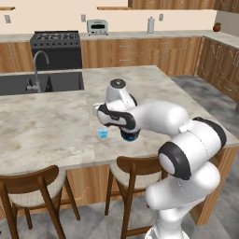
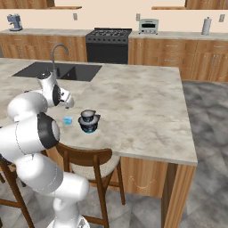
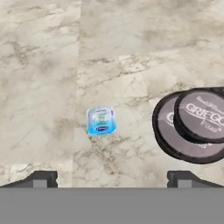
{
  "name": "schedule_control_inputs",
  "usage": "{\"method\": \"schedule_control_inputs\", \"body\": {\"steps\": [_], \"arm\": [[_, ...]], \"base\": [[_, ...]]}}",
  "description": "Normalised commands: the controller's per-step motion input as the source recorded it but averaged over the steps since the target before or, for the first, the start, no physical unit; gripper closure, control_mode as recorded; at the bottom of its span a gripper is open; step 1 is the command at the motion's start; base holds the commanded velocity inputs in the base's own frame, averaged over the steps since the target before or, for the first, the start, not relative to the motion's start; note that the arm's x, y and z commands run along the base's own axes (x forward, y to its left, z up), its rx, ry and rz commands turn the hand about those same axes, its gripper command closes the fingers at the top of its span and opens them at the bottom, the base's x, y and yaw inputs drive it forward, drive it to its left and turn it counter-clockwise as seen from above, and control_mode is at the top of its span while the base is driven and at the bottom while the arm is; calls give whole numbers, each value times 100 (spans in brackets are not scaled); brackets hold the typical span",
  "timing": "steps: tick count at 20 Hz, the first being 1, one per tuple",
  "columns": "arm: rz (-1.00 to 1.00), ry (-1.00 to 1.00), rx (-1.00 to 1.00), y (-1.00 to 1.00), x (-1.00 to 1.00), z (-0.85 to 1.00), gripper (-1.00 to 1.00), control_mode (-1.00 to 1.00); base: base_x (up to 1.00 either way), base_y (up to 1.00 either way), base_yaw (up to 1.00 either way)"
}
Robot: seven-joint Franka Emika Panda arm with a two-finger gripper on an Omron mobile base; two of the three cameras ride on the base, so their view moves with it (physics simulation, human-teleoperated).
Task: Stack the yogurt containers by placing the smaller containers on top of the larger containers.
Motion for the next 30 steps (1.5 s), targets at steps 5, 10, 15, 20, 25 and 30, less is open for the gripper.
{"method": "schedule_control_inputs", "body": {"steps": [5,10,15,20,25,30], "arm": [[0,5,-7,0,5,-35,-100,-100],[0,4,-5,2,15,-29,-100,-100],[0,3,0,5,26,-27,-100,-100],[0,1,1,4,26,-27,-100,-100],[0,0,3,16,37,-20,-100,-100],[-1,-2,2,11,23,-11,-100,-100]], "base": [[0,0,0],[0,0,0],[0,0,0],[0,0,0],[0,0,0],[0,0,0]]}}
